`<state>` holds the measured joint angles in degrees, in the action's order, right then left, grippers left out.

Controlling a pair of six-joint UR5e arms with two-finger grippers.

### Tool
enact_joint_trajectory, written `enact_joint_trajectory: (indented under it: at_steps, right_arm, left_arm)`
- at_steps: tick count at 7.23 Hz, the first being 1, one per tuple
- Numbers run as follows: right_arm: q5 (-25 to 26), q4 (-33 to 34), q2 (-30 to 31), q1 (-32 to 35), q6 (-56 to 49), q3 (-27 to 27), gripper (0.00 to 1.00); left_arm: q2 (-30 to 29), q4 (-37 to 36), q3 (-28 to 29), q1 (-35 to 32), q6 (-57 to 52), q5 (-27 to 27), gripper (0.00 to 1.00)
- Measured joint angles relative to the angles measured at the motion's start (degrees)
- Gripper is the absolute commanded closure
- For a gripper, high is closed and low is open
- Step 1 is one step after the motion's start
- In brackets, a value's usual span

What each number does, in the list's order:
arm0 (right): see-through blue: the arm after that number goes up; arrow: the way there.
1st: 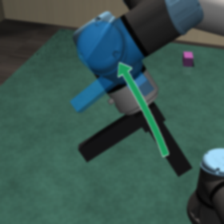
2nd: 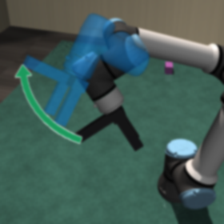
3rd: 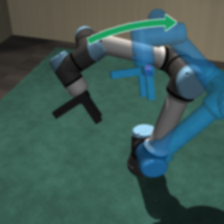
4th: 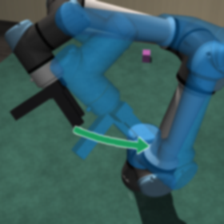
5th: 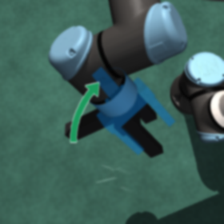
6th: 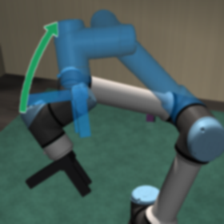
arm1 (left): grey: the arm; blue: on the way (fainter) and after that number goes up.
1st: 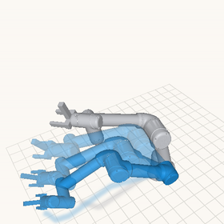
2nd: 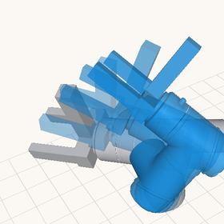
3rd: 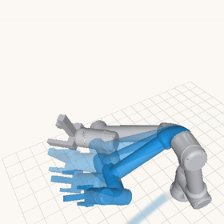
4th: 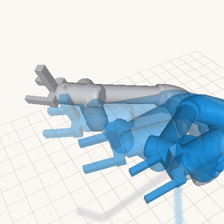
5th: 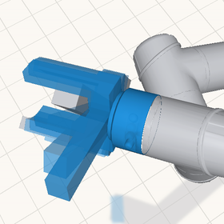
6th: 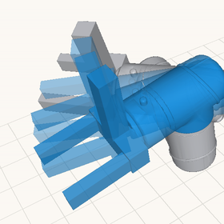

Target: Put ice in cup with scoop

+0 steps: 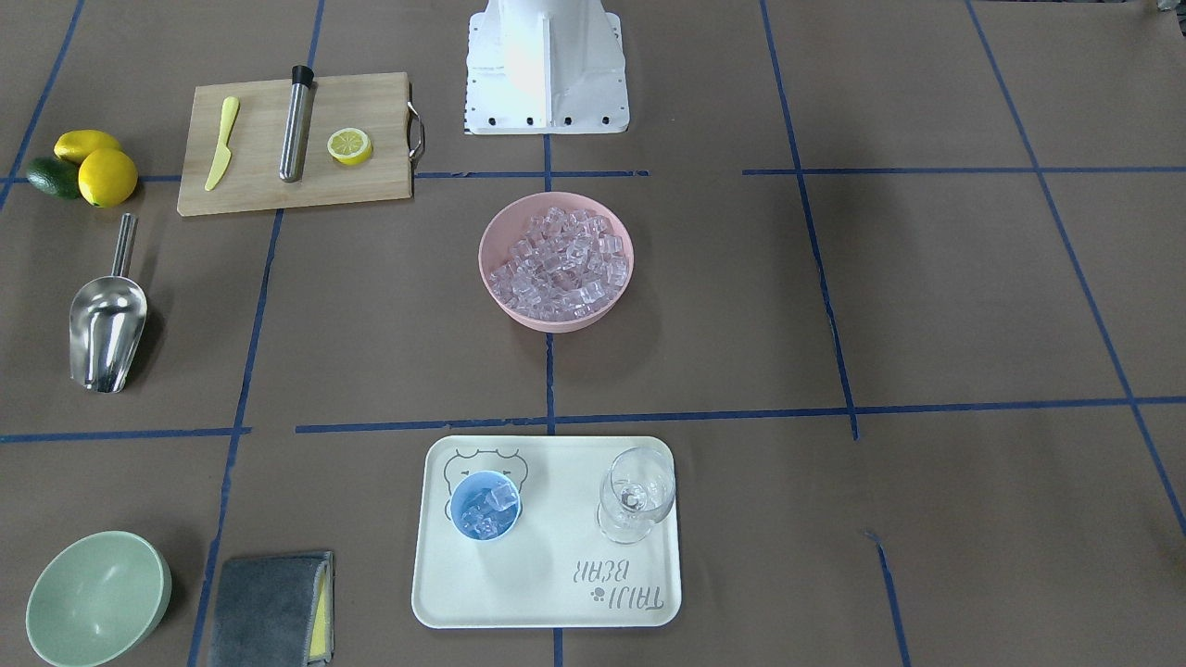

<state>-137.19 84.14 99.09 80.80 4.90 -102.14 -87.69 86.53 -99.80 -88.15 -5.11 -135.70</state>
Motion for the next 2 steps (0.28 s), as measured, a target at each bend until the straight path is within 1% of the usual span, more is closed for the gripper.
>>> enact_joint_trajectory:
  at_steps: [2]
  right_arm:
    - [0.0, 4.2, 0.0, 2.9, -5.6, -0.1, 0.00]
  left_arm:
    - [-0.3, -1.8, -0.2, -0.1, -0.2, 0.1, 0.00]
